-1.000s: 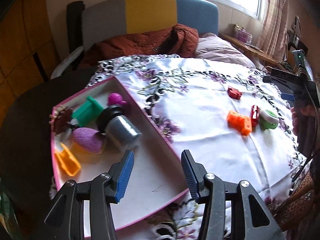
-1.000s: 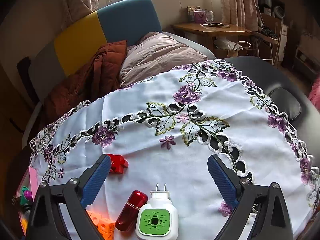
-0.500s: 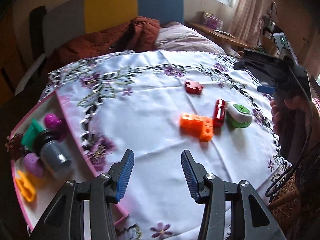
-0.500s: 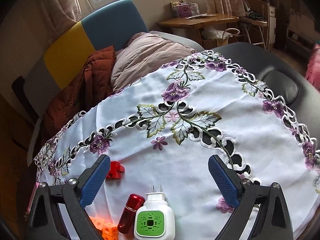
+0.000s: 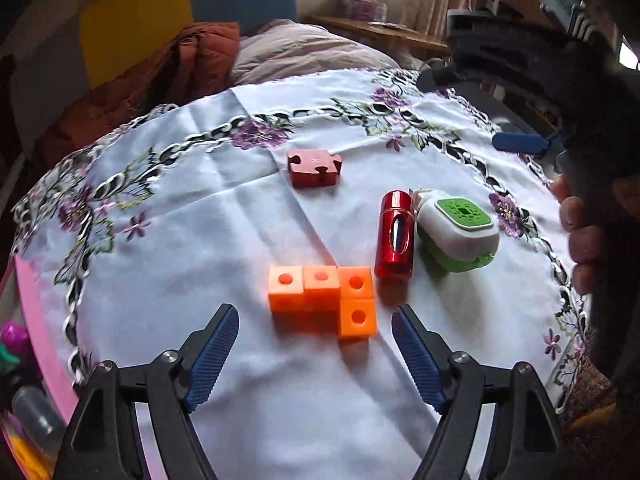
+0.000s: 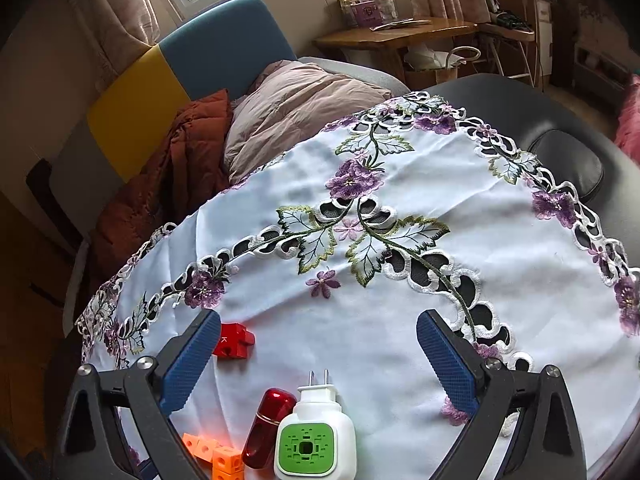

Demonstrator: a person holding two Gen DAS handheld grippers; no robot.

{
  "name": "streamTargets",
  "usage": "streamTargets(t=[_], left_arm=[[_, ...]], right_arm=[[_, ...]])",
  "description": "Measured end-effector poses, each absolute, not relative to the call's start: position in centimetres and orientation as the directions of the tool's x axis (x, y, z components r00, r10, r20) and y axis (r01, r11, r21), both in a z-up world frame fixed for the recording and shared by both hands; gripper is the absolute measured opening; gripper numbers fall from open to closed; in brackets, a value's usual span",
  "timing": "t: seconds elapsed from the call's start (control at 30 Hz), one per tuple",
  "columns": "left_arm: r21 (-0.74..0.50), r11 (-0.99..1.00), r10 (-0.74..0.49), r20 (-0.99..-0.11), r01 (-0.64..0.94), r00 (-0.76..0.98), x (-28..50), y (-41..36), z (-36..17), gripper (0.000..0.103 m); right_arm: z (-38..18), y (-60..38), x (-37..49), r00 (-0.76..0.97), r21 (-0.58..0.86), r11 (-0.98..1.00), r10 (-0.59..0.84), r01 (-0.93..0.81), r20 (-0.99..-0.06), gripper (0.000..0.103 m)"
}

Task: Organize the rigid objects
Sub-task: 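Lower the left gripper onto the orange block cluster and close it, then lower the right gripper onto the red K puzzle piece and close it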

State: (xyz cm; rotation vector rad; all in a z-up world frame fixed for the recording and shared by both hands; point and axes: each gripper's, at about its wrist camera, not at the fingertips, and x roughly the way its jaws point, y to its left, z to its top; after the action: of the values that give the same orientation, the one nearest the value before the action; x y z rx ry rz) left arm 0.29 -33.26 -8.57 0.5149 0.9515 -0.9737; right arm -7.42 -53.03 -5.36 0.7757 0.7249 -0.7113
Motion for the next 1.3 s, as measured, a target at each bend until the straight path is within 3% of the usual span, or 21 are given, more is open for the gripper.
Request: streamTargets(t=[0.1,0.13,0.17,0.57,1.13,1.3], left_arm=[[-0.014,0.493,-0.439,-0.867,0.870,0.235,1.1,-34.5,-9.5,0.080],[-0.015,0.495,-0.442,-0.865,0.869,0.236,1.4,-34.7,-9.7,0.066],[-0.019,0.496,-0.449,-0.861,0.868,0.237,1.5,-34.8,-9.8,0.060],[-0.044,0.600,-0.499,-0.801,0.799,0.331,-0.1,-29.1,-10.1,0.060],[-0.028,0.595,-0.522,-0.773,0.804,0.360,-0.7,-28.6,-10.7,0.060],[-0.042,0.594,-0.532,-0.770,0.804,0.353,-0.6,-28.5,-10.7,0.060]], right_arm=[[-5.4,-53.2,-7.4,0.552,0.360,0.513,-0.288,0.779,-0.783,0.099],[-5.4,-53.2,-7.5,0.552,0.362,0.510,-0.289,0.780,-0.782,0.099],[-5.4,-53.3,-7.5,0.552,0.363,0.508,-0.289,0.781,-0.783,0.099],[-6.4,-53.5,-7.0,0.533,0.358,0.510,-0.248,0.782,-0.809,0.099],[-7.8,-51.6,-5.2,0.468,0.280,0.607,-0.175,0.744,-0.866,0.099],[-8.4,-50.1,-4.9,0.473,0.340,0.633,-0.047,0.695,-0.880,0.096]])
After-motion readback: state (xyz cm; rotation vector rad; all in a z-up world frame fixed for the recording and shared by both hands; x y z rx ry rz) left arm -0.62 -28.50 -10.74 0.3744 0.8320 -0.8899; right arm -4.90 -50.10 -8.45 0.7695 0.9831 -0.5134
